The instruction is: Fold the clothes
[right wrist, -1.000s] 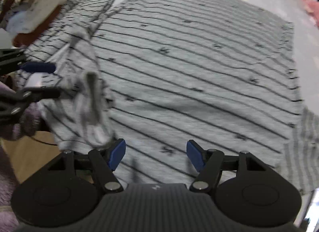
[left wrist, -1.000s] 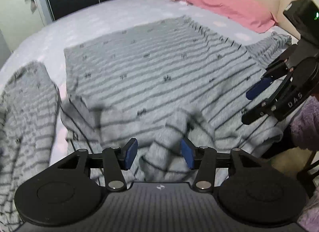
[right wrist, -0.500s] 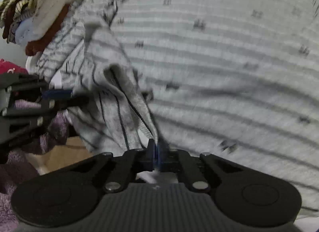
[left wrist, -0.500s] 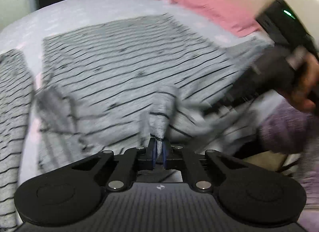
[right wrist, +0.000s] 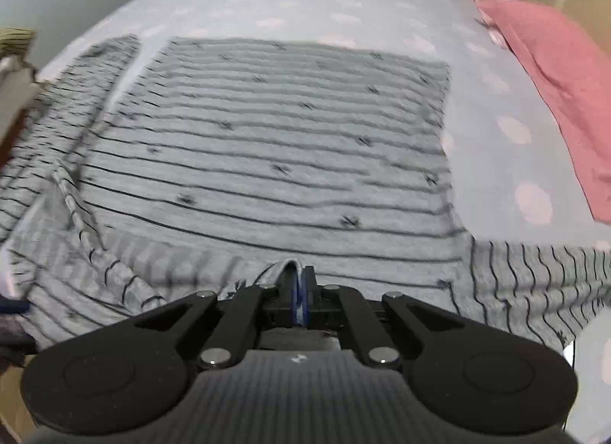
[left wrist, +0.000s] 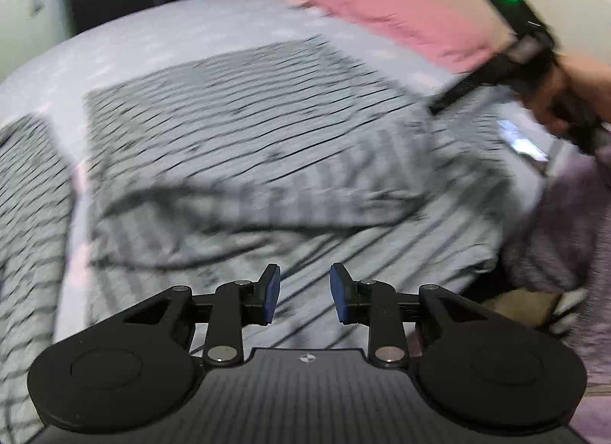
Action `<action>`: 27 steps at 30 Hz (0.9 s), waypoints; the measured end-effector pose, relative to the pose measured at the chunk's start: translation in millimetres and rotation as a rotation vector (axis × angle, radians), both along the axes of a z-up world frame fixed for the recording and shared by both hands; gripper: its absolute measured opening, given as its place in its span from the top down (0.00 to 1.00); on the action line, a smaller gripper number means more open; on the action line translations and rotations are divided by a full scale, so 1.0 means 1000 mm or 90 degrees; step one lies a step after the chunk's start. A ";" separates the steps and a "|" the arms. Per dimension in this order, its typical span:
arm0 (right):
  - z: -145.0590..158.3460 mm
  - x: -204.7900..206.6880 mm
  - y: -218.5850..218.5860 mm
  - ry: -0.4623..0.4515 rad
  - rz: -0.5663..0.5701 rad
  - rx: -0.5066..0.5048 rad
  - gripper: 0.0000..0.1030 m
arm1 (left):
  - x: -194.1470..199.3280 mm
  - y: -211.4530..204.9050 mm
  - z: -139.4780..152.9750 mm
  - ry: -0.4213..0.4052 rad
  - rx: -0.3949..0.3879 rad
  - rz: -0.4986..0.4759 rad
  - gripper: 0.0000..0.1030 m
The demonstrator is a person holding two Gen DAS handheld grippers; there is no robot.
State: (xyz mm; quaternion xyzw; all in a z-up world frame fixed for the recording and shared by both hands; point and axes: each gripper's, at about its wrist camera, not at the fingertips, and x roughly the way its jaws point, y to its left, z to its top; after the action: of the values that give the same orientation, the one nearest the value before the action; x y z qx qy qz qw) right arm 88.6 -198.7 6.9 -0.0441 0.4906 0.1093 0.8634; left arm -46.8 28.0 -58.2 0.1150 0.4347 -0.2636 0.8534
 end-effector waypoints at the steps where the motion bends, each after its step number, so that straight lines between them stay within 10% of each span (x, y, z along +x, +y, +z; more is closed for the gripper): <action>1: -0.006 0.003 -0.005 0.005 -0.016 -0.007 0.91 | 0.002 0.003 -0.002 0.000 0.015 0.014 0.74; 7: -0.013 -0.009 -0.010 -0.019 0.009 -0.019 0.87 | 0.010 0.021 -0.007 0.009 0.048 0.067 0.71; 13: -0.016 -0.051 0.021 -0.061 0.184 0.014 0.81 | 0.014 0.022 -0.007 0.007 0.056 0.078 0.63; 23: -0.057 -0.071 0.066 -0.089 0.364 -0.136 0.58 | 0.017 0.019 -0.012 0.008 0.067 0.075 0.63; 26: -0.066 -0.064 0.069 -0.088 0.376 -0.165 0.73 | 0.018 0.022 -0.013 0.009 0.065 0.085 0.63; 27: -0.064 -0.063 0.068 -0.089 0.370 -0.162 0.94 | 0.018 0.023 -0.012 0.009 0.064 0.088 0.63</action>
State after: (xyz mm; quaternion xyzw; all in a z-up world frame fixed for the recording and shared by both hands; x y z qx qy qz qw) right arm 26.0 -130.3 -57.0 -0.2971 0.4066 0.2859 0.8153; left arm -28.9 51.4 -70.7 0.1257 0.4606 -0.1829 0.8594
